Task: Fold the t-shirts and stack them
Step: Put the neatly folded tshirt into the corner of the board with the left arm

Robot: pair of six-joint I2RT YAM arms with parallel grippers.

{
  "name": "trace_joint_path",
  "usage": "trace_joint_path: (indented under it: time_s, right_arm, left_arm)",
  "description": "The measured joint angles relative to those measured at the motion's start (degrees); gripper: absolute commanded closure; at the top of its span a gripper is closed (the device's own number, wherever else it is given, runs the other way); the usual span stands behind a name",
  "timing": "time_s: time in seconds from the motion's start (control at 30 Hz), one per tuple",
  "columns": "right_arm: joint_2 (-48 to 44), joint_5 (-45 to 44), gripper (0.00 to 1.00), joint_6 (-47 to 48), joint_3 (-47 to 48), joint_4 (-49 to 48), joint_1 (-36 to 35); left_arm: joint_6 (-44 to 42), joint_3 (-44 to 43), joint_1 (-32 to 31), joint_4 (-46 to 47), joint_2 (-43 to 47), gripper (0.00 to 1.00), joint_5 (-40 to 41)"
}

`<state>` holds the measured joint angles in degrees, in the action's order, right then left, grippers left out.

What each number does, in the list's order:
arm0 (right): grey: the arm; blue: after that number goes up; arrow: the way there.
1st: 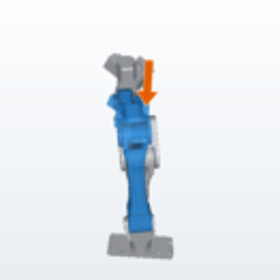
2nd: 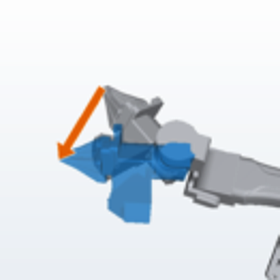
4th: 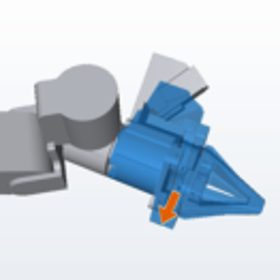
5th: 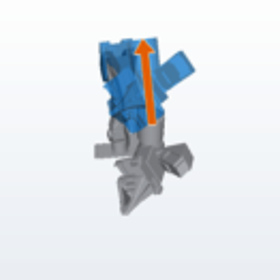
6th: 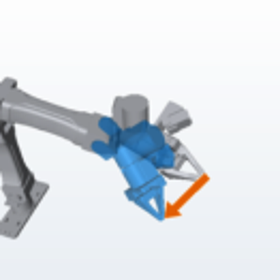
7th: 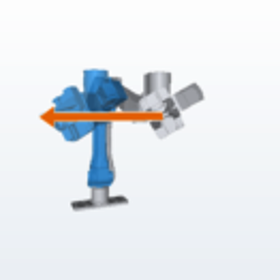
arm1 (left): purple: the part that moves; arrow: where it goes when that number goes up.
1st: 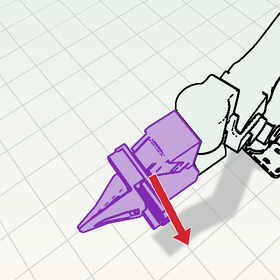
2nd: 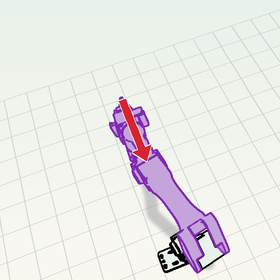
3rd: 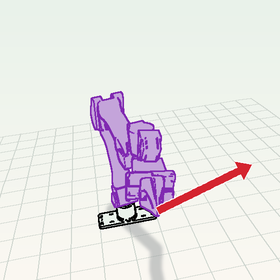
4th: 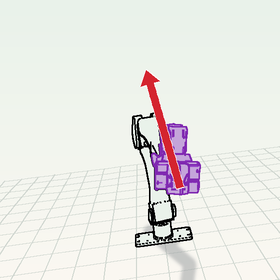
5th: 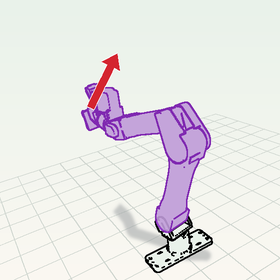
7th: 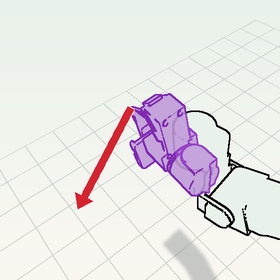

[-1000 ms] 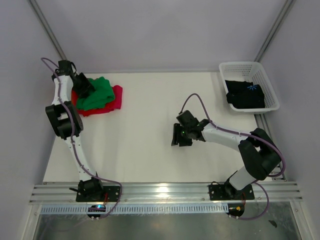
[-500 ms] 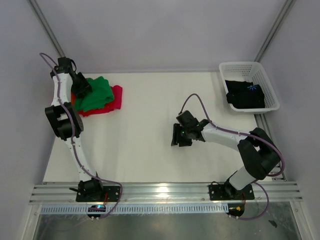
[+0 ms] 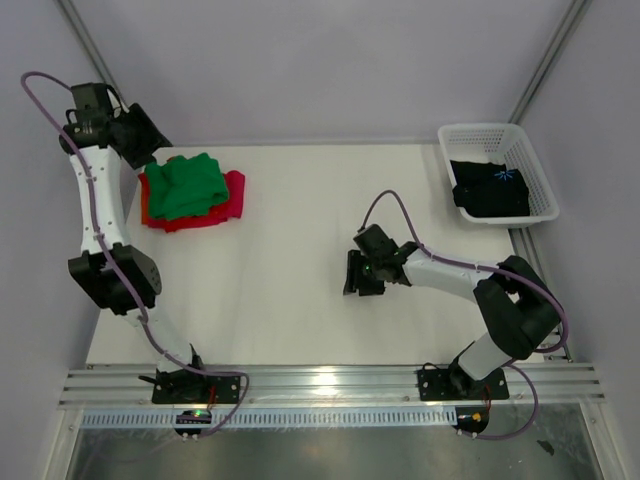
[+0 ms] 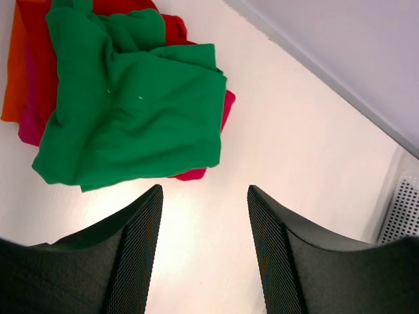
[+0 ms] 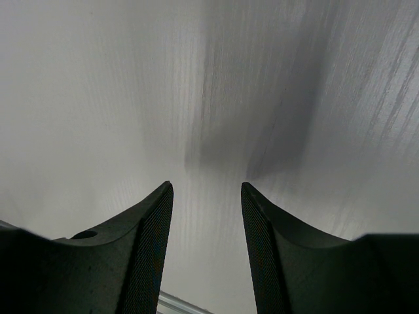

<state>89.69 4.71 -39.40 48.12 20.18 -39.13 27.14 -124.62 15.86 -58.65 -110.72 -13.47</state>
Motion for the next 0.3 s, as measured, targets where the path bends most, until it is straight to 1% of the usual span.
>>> trace_joint_path:
  time_s: [0.13, 0.27, 0.3]
  right_arm:
    - [0.0, 0.2, 0.5, 0.02, 0.0, -0.55, 0.0]
    - [0.0, 0.63, 0.5, 0.02, 0.0, -1.18, 0.0]
    - [0.02, 0.72, 0.5, 0.04, 0.0, -1.38, 0.0]
  left_arm:
    - [0.31, 1.7, 0.0, 0.46, 4.48, 0.43, -0.92]
    - [0.26, 2.19, 0.0, 0.24, 4.68, 0.45, -1.14]
    - [0.15, 2.58, 0.0, 0.02, 4.7, 0.45, -1.2]
